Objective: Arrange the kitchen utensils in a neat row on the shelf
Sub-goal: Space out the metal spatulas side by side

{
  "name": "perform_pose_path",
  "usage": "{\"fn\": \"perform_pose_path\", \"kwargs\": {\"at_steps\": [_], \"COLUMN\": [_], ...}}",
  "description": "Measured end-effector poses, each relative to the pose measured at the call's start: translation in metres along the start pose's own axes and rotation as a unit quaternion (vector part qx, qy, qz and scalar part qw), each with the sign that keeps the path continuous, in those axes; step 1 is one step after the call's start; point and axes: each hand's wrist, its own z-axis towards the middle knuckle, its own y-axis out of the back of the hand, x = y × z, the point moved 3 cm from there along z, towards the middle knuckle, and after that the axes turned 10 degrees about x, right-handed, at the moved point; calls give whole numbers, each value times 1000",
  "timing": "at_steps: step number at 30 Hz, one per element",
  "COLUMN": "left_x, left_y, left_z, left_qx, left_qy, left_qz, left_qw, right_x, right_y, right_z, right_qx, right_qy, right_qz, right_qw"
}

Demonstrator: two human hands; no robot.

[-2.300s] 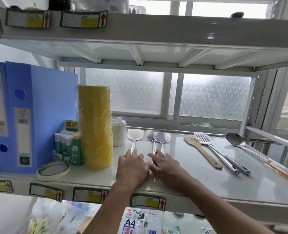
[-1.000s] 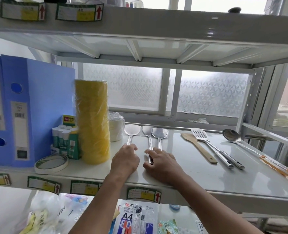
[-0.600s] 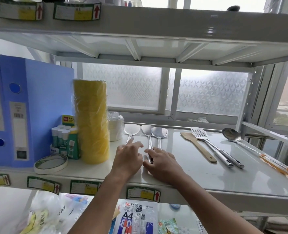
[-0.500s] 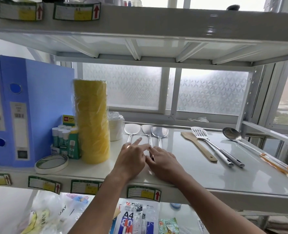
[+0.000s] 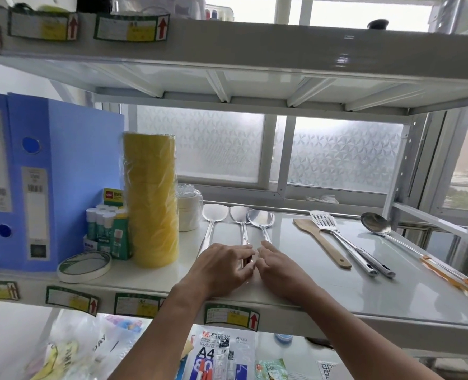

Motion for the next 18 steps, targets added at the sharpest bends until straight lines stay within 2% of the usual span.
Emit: {"fn": "perform_pose_path", "kwargs": {"at_steps": [18], "left_x": [0], "left_y": [-1], "left_z": [-1], "left_qx": [9], "left_qy": [24], "left_qz": [-14], "left_qw": [1000], "right_x": [-45], "right_y": [23], "right_z": [-10], "right_qx": [-62], "right_qy": [-75], "right_qz": [8], "right_qw": [995]}}
